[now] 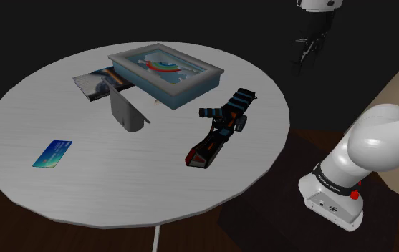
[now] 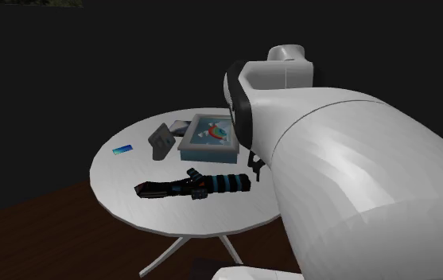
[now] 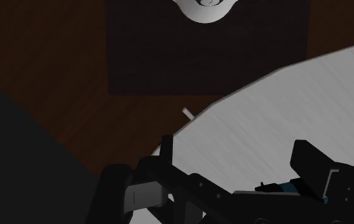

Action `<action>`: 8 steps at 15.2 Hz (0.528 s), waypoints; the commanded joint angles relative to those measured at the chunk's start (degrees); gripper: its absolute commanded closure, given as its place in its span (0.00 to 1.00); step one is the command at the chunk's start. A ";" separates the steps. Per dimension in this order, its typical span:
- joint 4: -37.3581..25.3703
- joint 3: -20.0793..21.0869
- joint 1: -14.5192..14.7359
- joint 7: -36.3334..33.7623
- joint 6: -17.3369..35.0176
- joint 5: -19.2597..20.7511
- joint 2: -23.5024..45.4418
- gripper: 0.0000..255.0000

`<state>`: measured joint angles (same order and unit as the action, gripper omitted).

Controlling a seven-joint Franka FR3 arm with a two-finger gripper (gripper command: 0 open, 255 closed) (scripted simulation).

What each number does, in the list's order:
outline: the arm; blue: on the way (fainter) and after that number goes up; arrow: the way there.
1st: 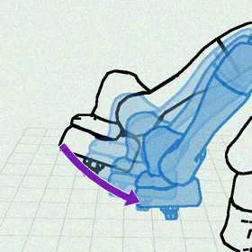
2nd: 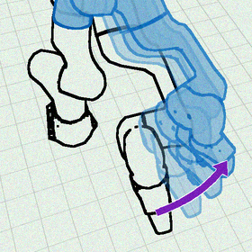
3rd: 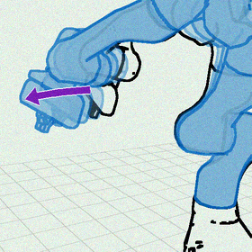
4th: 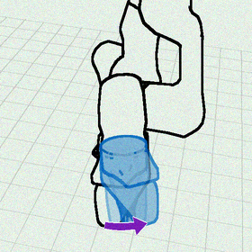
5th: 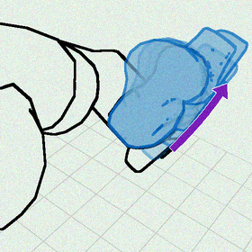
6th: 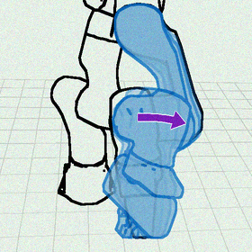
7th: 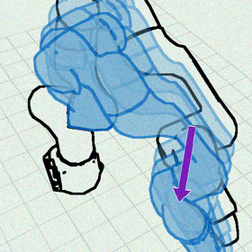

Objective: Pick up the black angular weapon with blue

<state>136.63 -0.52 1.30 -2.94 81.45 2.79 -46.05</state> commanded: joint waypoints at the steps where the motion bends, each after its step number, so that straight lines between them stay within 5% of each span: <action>1: 0.00 0.00 0.00 0.00 0.00 0.00 0.00 0.00; 8: 1.37 4.73 4.64 -1.30 10.43 -5.41 6.23 0.00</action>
<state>137.32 3.47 5.23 -4.05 89.96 -1.80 -40.54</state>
